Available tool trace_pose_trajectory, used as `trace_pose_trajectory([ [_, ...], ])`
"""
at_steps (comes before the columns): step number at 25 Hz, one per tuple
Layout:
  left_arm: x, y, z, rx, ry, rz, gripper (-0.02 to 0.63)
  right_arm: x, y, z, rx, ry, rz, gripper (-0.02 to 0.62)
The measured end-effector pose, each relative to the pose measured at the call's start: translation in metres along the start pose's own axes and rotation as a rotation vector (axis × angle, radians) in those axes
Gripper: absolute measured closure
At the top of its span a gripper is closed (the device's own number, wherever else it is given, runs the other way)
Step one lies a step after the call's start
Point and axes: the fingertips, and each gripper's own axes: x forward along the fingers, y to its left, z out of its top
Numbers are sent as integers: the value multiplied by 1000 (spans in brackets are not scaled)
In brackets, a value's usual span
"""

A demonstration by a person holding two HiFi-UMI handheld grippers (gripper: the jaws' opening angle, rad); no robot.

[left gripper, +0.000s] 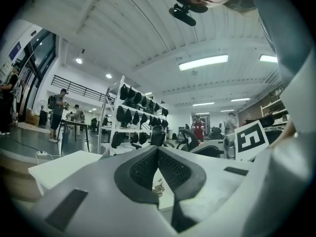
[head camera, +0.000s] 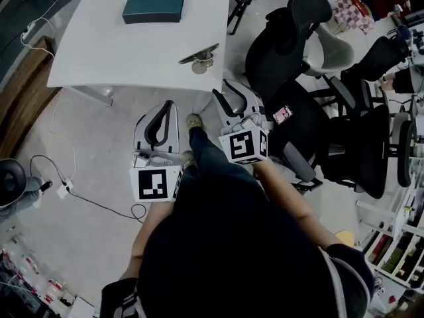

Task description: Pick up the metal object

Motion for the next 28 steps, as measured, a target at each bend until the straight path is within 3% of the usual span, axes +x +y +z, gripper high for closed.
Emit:
trace_pose_trajectory([
  [11, 104, 47, -11, -6, 80, 53, 581, 118, -13, -69, -158, 164, 188, 462],
  [15, 139, 61, -17, -15, 99, 73, 581, 152, -11, -85, -274, 204, 271, 462],
  [21, 172, 77, -26, -29, 126, 114, 581, 183, 4, -113, -470, 307, 436, 462],
  [28, 192, 93, -32, -50, 127, 180, 581, 203, 13, -142, -597, 392, 551, 462],
])
